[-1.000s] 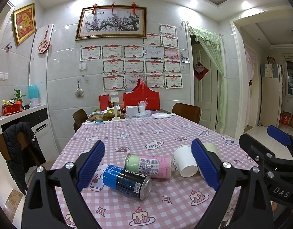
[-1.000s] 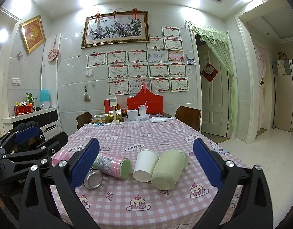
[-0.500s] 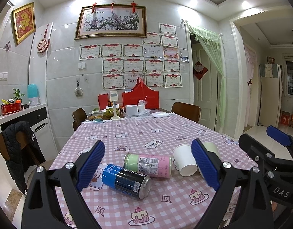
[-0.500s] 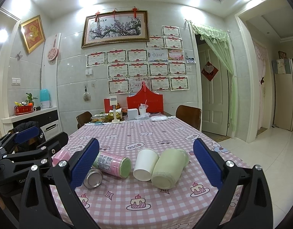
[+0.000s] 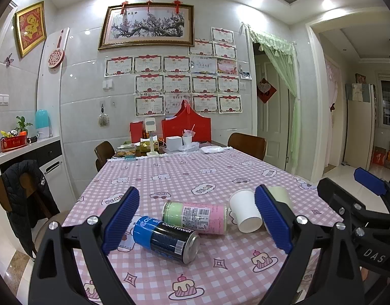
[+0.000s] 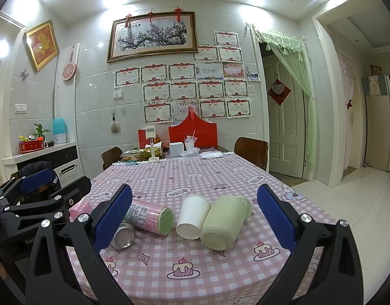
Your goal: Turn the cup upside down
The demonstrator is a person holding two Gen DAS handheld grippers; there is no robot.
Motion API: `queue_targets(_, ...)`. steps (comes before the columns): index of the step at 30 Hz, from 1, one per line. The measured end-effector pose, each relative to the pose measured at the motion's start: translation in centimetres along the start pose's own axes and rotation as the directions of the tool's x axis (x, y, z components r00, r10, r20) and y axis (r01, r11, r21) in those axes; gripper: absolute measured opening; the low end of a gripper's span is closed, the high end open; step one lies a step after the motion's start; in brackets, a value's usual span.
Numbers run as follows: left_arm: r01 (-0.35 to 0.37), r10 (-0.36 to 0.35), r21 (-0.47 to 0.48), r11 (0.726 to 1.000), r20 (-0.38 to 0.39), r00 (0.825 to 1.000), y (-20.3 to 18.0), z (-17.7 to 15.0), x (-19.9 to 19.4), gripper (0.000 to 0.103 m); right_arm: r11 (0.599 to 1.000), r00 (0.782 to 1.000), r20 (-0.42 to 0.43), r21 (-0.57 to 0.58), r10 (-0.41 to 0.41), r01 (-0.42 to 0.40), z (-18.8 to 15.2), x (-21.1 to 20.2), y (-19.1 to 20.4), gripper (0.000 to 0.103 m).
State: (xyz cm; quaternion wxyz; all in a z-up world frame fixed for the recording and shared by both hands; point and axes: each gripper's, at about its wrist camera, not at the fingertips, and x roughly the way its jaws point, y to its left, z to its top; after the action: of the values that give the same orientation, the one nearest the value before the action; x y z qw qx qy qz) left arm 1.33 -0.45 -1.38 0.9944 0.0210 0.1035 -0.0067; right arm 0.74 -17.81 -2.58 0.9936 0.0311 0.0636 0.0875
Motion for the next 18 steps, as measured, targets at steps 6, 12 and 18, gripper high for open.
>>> queue_targets(6, 0.007, -0.007, -0.005, 1.000, -0.037, 0.999, -0.5, -0.3, 1.4, 0.091, 1.000, 1.000, -0.031, 0.015, -0.002, 0.002, -0.2, 1.3, -0.8, 0.095)
queue_targets(12, 0.009, -0.009, 0.006, 1.000, -0.074, 0.997, -1.4, -0.7, 3.2, 0.091, 0.999, 0.998, -0.057, 0.032, -0.006, 0.008, -0.9, 2.3, -2.1, 0.095)
queue_targets(18, 0.049, -0.047, 0.015, 0.999, -0.140, 0.989, -3.1, -1.5, 5.9, 0.091, 0.997, 0.995, -0.092, 0.062, -0.035, 0.041, -1.5, 3.7, -4.4, 0.095)
